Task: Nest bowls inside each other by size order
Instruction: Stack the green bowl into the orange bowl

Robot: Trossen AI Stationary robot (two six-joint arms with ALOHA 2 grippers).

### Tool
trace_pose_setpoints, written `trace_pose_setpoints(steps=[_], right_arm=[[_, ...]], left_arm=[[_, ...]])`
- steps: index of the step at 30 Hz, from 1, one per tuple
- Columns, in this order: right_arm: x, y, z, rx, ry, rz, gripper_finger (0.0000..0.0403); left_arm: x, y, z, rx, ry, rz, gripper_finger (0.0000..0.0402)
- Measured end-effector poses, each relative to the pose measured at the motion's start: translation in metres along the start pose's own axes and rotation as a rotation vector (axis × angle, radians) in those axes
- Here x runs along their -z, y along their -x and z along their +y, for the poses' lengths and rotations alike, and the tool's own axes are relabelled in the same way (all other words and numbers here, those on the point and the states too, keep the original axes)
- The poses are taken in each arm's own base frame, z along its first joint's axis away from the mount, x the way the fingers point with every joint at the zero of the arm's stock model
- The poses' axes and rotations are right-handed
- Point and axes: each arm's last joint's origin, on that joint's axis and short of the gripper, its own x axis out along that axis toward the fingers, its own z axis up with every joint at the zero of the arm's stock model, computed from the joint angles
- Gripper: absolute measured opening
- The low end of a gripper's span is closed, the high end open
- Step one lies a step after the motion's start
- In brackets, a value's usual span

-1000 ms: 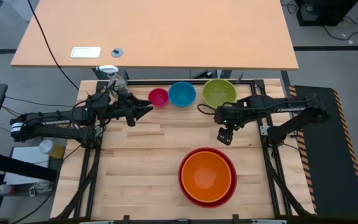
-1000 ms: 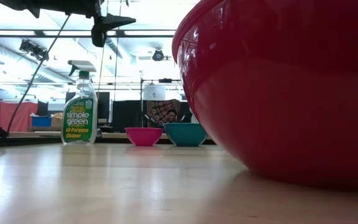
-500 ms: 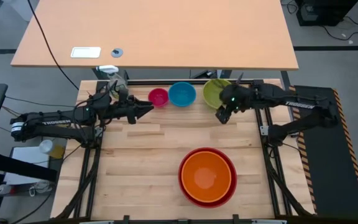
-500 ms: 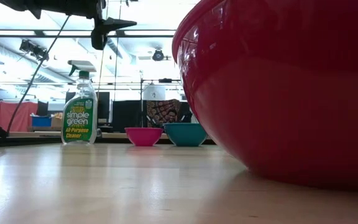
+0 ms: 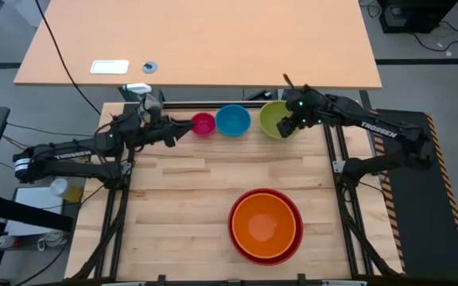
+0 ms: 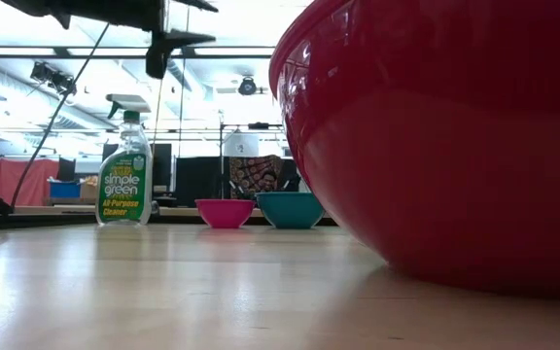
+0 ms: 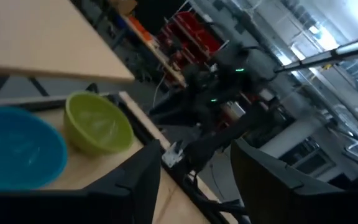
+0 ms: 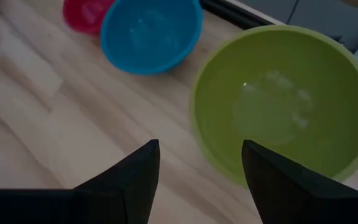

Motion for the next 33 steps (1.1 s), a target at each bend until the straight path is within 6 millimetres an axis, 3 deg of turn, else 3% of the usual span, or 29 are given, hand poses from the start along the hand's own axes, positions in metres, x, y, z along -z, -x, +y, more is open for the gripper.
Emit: trace_pose_setpoints(steps=[6, 12, 17, 26, 33], right_arm=[[0.001, -0.017, -0.025, 0.008, -0.101, -0.001, 0.0233], [0.0, -0.02, -0.041, 0.024, -0.14, 0.007, 0.0233], [-0.006, -0.024, -0.062, -0.014, -0.135, 0.033, 0.0227], [-0.015, -0.036, -0.09, -0.076, -0.094, 0.051, 0.0217], [-0.017, -0.051, -0.105, -0.098, -0.092, 0.091, 0.0217]], left_arm=[[-0.016, 0.003, -0.015, -0.021, -0.112, 0.023, 0.0192], [-0.015, 0.006, -0.001, -0.19, -0.087, 0.133, 0.0192], [-0.018, 0.006, 0.007, -0.236, -0.045, 0.11, 0.0192], [-0.027, -0.018, 0.019, -0.281, -0.028, -0.031, 0.0192], [-0.015, -0.038, 0.03, -0.309, 0.011, 0.008, 0.0192]])
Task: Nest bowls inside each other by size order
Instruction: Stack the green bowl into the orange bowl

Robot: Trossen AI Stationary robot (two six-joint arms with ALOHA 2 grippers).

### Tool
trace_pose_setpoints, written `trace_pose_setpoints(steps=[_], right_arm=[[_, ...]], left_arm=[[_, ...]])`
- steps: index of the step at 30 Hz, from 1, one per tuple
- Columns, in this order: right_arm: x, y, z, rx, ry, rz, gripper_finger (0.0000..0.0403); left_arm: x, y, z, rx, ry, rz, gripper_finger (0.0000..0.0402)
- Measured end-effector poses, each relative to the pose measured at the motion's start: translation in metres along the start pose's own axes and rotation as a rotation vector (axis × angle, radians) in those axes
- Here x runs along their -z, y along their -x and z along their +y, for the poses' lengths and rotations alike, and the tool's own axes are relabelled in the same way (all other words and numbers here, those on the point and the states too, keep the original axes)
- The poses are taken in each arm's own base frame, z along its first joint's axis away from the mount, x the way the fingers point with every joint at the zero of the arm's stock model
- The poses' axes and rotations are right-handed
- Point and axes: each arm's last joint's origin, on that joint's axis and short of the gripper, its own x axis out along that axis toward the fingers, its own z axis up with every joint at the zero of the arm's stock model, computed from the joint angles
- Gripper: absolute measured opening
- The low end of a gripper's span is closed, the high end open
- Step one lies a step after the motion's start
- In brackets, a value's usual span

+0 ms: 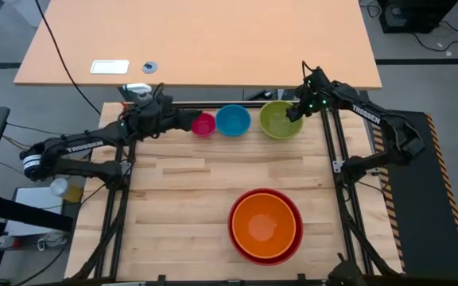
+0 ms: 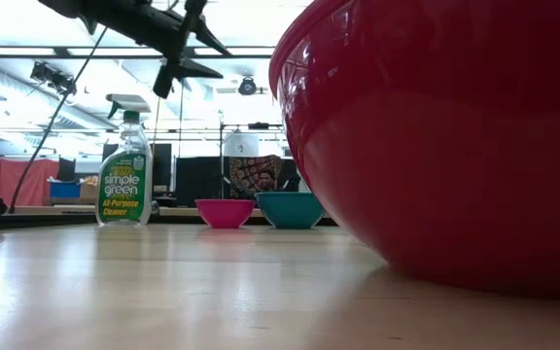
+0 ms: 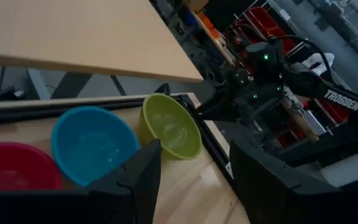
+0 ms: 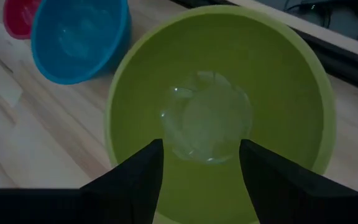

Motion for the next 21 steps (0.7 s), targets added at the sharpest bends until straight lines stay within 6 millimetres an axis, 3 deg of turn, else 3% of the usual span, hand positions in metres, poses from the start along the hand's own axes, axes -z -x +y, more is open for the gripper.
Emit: trace_pose_setpoints(steps=[11, 21], right_arm=[[-0.003, -0.008, -0.019, 0.231, 0.045, 0.015, 0.0218], [-0.003, -0.037, -0.044, 0.285, 0.0, 0.136, 0.0218]], left_arm=[[0.01, -0.01, -0.004, 0.022, 0.036, 0.031, 0.0192], [0.01, -0.01, -0.004, 0.025, 0.035, 0.029, 0.0192]])
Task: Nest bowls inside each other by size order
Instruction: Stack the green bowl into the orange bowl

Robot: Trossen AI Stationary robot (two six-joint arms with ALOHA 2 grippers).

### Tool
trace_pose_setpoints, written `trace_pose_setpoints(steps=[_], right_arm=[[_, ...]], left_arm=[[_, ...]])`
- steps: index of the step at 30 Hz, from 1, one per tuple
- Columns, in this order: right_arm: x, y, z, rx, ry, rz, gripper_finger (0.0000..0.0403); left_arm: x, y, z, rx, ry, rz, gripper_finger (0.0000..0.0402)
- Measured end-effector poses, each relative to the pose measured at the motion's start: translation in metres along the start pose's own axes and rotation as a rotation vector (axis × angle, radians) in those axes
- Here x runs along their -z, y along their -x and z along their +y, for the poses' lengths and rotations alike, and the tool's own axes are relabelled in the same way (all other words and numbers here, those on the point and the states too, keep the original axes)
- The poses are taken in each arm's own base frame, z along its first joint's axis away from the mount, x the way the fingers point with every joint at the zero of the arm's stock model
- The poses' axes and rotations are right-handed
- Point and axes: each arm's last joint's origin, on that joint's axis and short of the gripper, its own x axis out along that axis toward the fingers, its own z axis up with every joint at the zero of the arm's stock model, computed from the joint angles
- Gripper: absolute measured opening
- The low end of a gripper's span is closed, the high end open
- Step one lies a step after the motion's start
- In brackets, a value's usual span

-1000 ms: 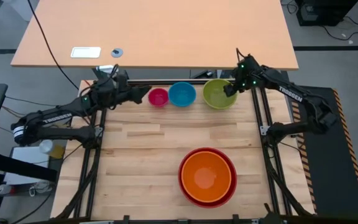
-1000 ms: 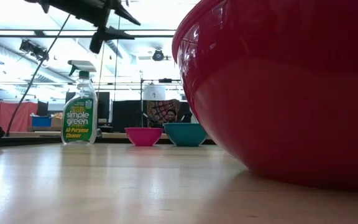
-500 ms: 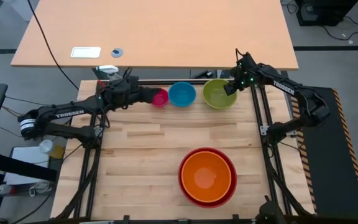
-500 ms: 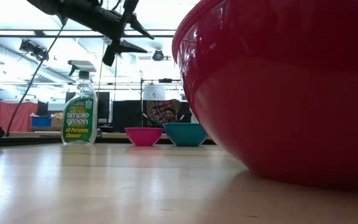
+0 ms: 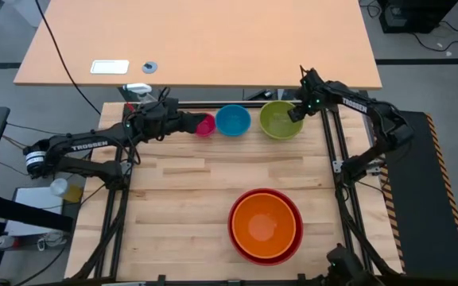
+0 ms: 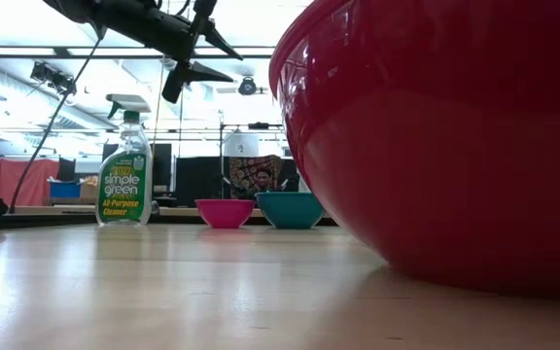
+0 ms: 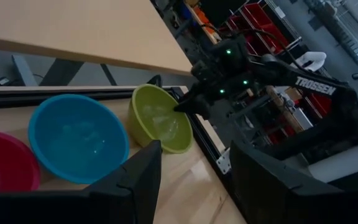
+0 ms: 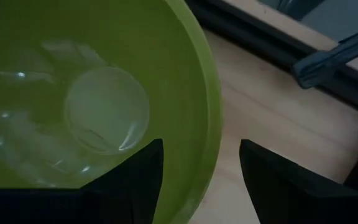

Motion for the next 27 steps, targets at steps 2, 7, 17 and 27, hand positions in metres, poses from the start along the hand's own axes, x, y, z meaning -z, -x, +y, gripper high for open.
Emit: trace_pose_setpoints(steps=[2, 7, 17, 27], right_arm=[[0.0, -0.005, -0.001, 0.002, -0.002, 0.019, 0.0218], [-0.001, -0.016, -0.002, 0.005, -0.005, 0.05, 0.0214], [0.0, -0.032, -0.002, 0.021, -0.004, 0.114, 0.0129], [0.008, -0.019, 0.005, -0.062, 0.015, 0.161, 0.0017]], left_arm=[[0.0, 0.0, 0.0, 0.006, -0.002, 0.008, 0.0192], [0.001, 0.0, -0.001, 0.02, -0.002, 0.024, 0.0192], [0.001, 0.0, -0.001, 0.028, -0.002, 0.033, 0.0192], [0.006, 0.0, 0.002, 0.04, -0.08, 0.128, 0.0192]])
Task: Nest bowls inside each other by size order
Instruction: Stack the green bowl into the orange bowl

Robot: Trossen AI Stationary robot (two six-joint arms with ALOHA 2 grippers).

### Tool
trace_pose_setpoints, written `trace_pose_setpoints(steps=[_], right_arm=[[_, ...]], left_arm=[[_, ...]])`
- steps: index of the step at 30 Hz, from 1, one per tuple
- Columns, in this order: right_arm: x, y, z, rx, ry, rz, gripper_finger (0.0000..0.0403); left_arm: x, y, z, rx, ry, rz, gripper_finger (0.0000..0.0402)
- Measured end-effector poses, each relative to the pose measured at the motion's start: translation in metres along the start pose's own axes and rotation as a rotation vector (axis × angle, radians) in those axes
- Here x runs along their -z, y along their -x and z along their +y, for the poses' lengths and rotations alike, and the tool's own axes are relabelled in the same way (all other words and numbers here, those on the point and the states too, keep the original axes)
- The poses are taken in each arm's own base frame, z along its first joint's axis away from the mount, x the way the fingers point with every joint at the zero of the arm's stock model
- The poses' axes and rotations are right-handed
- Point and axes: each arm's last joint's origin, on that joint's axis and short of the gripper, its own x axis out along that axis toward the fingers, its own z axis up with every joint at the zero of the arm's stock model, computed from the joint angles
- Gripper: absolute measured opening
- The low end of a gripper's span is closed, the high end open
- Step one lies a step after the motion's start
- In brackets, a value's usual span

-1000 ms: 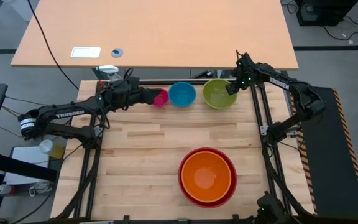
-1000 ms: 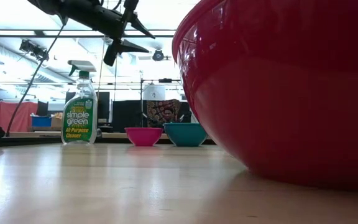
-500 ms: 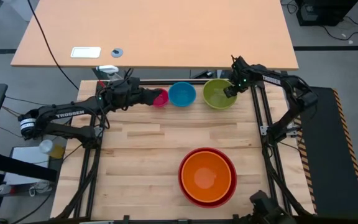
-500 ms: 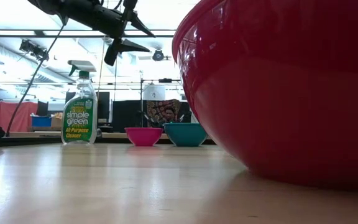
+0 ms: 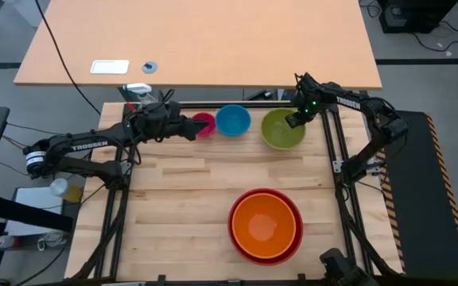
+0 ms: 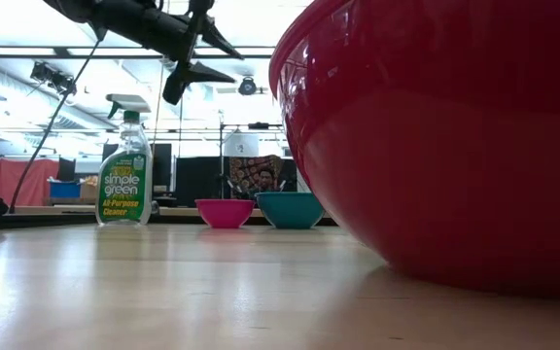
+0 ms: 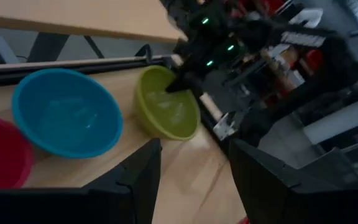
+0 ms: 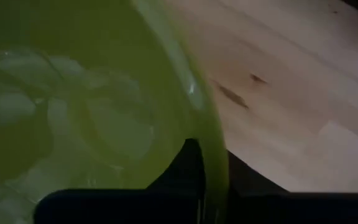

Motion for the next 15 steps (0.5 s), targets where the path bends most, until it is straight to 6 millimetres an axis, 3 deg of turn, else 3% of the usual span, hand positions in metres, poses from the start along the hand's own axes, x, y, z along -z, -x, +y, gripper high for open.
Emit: trace_pose_setpoints(steps=[6, 15], right_arm=[[0.013, 0.028, 0.008, 0.067, 0.034, -0.043, 0.0016], [0.036, 0.062, 0.043, -0.102, 0.156, -0.101, 0.0018]], left_arm=[[0.003, 0.0, 0.003, -0.042, -0.032, 0.024, 0.0192], [0.007, 0.001, 0.005, -0.047, -0.047, 0.074, 0.0192]])
